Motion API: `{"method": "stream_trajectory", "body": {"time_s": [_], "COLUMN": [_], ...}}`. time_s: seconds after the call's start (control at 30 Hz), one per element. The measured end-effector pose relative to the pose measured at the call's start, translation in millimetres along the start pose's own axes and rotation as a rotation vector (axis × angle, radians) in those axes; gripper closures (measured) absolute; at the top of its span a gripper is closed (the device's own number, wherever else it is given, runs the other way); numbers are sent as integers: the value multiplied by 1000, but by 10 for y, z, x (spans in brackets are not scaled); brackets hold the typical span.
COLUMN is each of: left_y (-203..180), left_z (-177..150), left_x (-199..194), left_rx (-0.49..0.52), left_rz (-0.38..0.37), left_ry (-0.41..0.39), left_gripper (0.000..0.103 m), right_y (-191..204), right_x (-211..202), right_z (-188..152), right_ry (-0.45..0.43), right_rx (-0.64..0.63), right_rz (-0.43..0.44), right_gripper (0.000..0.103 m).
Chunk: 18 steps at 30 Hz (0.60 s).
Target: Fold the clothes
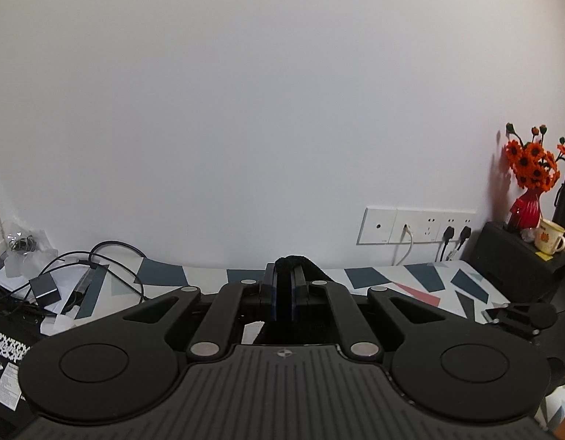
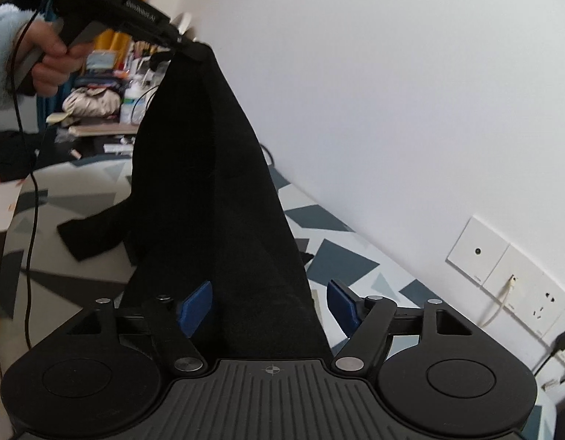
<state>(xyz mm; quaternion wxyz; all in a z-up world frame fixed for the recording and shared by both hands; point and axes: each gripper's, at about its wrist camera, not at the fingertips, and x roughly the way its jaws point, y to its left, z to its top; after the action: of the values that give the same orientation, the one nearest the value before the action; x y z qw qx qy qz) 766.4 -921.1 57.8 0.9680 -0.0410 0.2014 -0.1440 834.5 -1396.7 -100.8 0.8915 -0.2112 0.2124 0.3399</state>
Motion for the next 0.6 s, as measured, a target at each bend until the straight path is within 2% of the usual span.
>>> {"method": "stream_trajectory", "body": {"time_s": [0.13,0.23,0.3,0.37,0.57,0.6], "left_y": [-25,-26,-37,-70,-104,-97], "left_z": [-38,-42,-39,-51,-64,-60], "left_x": [-44,-69,-91,-117,-139,-135], "left_rx": [-8,-24,-32,-29,-27,-29], "left_rz": [19,26,26,27,26,27], "left_ry": [4,2,-1,-3,1,1], "left_gripper": [96,96,96,96,96,96], "right_y": [151,407,498,500,465,428], "right_x": [88,126,188,268,399,392], "right_z": [-40,-11,-15,-24,-94,-107], "right_ry": [5,-7,3,16,59,61], "right_rx": [-43,-156,-196,-184,-220,-204], "right_rz": [39,69,71,76,20,9], "right_gripper": [38,41,52,62,62,66]}}
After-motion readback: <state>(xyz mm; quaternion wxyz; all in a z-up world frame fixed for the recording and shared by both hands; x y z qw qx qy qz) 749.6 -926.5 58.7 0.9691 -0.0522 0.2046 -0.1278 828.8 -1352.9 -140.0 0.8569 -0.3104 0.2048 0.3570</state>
